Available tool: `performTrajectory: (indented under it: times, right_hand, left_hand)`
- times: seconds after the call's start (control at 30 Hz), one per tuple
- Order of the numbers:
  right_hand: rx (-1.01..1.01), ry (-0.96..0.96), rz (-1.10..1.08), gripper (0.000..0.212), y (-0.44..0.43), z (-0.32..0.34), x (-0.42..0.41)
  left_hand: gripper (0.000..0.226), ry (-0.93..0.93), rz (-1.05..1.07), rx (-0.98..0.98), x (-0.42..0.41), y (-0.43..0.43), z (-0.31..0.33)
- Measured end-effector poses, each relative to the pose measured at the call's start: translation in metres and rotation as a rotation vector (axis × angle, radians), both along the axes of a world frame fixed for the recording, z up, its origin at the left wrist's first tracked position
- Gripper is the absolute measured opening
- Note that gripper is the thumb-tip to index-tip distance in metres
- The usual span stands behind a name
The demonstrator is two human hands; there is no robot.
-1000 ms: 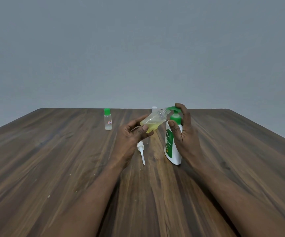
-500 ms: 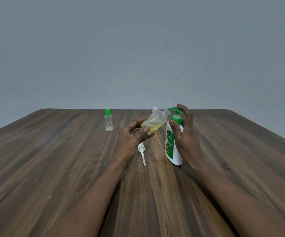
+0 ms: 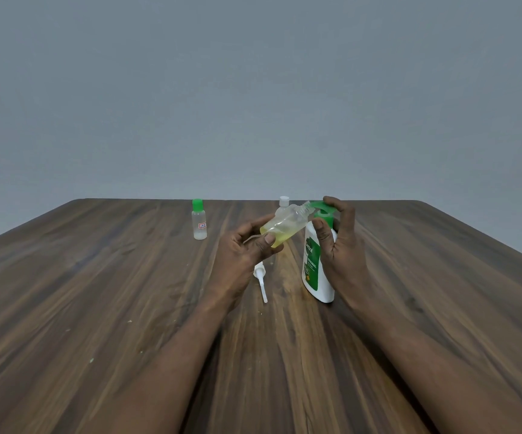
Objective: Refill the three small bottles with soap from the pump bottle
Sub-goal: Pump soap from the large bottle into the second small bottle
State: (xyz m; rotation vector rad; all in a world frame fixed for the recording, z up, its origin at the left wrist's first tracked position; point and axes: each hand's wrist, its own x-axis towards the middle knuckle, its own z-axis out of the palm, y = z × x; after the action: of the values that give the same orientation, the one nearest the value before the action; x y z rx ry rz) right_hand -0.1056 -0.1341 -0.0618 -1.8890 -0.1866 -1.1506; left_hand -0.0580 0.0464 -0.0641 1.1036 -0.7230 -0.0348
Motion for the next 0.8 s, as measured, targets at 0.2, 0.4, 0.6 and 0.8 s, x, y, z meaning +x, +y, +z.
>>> performTrajectory:
  times: [0.2,0.4,0.6,0.8]
  right_hand:
    - [0.010,0.003,0.053,0.048,-0.0001,0.0011,-0.0013]
    - [0.017,0.021,0.059,0.042,0.0003,0.0012,-0.0014]
    - [0.018,0.016,0.024,0.033,0.0007,-0.0005,-0.0008]
    - [0.014,0.016,0.046,0.045,0.0002,0.0006,-0.0018]
  left_hand:
    - [0.041,0.011,-0.009,-0.030,-0.0009,-0.0025,0.0020]
    - [0.034,0.009,-0.017,-0.025,0.0026,-0.0025,-0.0007]
    - [0.041,0.031,-0.016,-0.016,0.0021,-0.0025,-0.0020]
    - [0.038,0.013,-0.019,-0.026,-0.0003,-0.0033,0.0004]
